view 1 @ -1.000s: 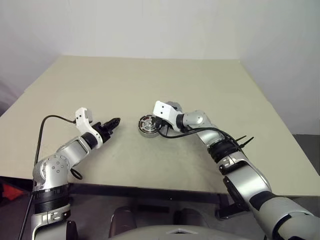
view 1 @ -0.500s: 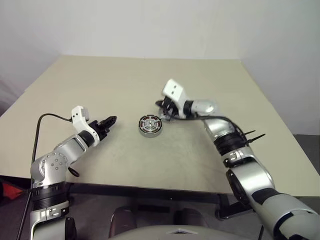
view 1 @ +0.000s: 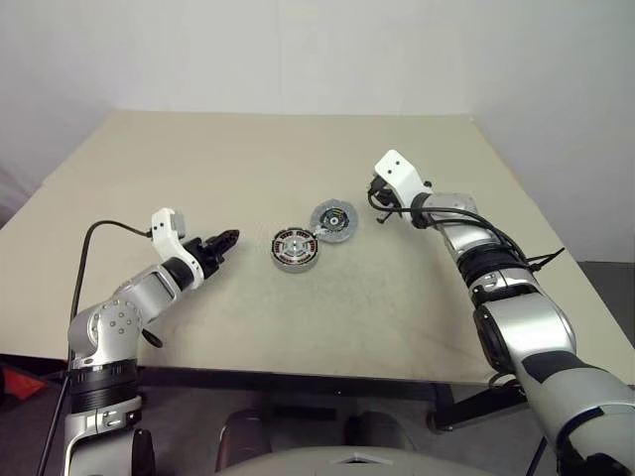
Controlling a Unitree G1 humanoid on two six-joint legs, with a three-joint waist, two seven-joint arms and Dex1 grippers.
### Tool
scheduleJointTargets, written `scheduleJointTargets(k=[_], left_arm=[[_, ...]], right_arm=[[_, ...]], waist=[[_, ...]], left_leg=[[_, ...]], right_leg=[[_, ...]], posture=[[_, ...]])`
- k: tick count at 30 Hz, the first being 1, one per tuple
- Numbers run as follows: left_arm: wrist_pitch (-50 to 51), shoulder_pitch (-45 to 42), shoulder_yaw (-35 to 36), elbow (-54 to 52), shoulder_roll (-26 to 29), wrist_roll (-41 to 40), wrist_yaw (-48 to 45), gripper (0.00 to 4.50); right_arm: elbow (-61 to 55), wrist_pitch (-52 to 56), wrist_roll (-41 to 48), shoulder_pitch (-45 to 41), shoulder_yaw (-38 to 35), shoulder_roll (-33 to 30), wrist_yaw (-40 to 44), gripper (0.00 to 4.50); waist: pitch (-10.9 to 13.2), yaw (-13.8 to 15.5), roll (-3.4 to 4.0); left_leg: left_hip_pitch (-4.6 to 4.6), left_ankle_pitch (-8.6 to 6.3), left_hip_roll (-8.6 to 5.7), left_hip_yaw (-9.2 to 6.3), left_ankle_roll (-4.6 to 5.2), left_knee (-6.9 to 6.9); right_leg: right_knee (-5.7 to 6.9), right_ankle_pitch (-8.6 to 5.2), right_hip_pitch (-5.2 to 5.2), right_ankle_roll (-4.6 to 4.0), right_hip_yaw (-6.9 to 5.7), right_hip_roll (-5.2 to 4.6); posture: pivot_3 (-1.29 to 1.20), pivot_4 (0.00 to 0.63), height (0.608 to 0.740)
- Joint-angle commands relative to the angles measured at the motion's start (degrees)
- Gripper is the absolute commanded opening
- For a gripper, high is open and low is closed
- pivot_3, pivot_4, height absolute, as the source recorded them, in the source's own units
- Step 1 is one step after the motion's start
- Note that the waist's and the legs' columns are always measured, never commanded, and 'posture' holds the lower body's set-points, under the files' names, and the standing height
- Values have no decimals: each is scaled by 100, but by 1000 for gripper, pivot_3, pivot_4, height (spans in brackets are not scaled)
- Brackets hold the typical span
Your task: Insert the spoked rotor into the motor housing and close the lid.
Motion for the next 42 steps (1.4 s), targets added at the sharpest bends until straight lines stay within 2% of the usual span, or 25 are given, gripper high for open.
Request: scheduleJointTargets(k=[1,6,10,13,17,20,21,25,28,36,42], left_arm=[[-111,-69,-4,-144,31,77,-84,1983],[-103,-62,20,-146,28,107,-104,1983],[-83,-63,15,-134,44,124,-138,1983],[-84,-84,9,-115,45,152,-165,1983],[-75,-71,17,-117,41,165,-189,1983],[-64,-70,22,-105,42,184,-201,1983],[-60,-72,21,-96,42,190,-204,1983],[-61,-108,9,-32,46,223,-222,1983],[-76,-149,-5,2,40,249,-234,1983],[93,-73,-140,-229,126,265,-306,1983],[127,-35,-171,-313,127,329,-278,1983]], right_arm=[[-430,7,-11,-22,60,-34,243,29],[-672,-367,-382,-88,174,-315,-118,29],[-1681,-596,-80,227,364,-504,1115,29],[-1945,-612,-99,270,359,-610,1348,29],[-2765,-542,339,603,466,-885,2625,29],[-3102,-850,354,752,582,-1034,3021,576],[-3127,-1060,291,761,645,-1062,3075,576],[-2708,-1799,136,549,894,-1059,3324,576],[-2220,-2036,143,233,1050,-865,3571,576],[-1115,-3606,-292,-115,1843,-304,4148,576],[-462,-3955,-605,-603,2028,82,3936,576]], waist=[[0,10,0],[3,37,2],[4,27,1],[4,12,1],[4,43,1],[4,41,0],[4,41,0],[4,24,0],[4,8,0],[4,10,-1],[7,2,2]], left_leg=[[0,0,-1,0,1,0],[0,1,-2,0,0,4],[-3,0,-4,0,0,3],[-4,-7,0,0,13,0],[0,-7,-2,0,13,5],[-2,-10,-2,0,18,8],[-2,-10,-2,0,19,9],[1,-9,0,0,18,10],[0,-9,0,0,18,17],[-3,-16,3,-1,29,36],[-10,-28,4,-2,47,78]], right_leg=[[1,0,0,0,0,-1],[1,0,1,0,-2,-4],[-1,0,3,1,-1,-4],[0,-1,3,2,0,0],[4,-1,5,2,0,-3],[2,-1,11,2,-1,-4],[3,-1,11,2,0,-4],[9,-1,11,2,0,-4],[17,-1,10,2,1,-4],[19,-1,8,0,-2,-5],[28,-1,7,0,-2,-10]], posture=[[0,0,740],[0,0,740],[0,0,740],[0,0,740],[0,0,740],[0,0,740],[0,0,740],[0,0,740],[0,0,740],[0,0,740],[0,0,740]])
